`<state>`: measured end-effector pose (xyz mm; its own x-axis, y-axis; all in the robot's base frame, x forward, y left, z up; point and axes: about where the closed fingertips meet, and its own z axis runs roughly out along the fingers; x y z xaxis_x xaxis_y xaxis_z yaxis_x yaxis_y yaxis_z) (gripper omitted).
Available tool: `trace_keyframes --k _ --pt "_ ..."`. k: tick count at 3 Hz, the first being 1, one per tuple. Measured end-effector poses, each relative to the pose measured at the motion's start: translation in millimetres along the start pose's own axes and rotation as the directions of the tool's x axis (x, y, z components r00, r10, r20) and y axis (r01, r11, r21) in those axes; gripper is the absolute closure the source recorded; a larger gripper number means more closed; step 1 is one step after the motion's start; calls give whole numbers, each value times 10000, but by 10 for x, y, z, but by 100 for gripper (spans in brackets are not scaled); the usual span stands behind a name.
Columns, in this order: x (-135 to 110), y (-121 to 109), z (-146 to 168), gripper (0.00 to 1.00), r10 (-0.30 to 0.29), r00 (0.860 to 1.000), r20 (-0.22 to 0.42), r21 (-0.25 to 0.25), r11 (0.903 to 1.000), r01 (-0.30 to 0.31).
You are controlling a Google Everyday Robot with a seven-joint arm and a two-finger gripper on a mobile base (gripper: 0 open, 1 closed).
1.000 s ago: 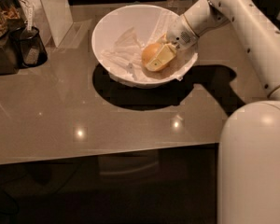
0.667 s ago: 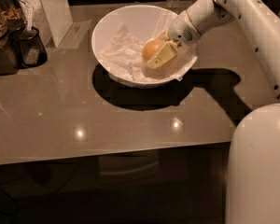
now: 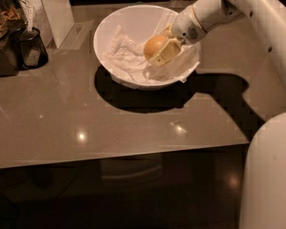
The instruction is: Pick orange from white bowl
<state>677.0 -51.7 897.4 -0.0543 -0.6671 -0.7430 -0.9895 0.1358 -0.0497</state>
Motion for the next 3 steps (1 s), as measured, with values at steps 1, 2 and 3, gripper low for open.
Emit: trace_keyframes --k 1,2,3 --pt "-113 76 -128 100 -337 9987 394 155 9993 331" --pt "-221 285 -466 100 -611 9935 958 666 9963 548" --pt "-193 725 -1010 100 -349 9881 1496 1802 9836 75"
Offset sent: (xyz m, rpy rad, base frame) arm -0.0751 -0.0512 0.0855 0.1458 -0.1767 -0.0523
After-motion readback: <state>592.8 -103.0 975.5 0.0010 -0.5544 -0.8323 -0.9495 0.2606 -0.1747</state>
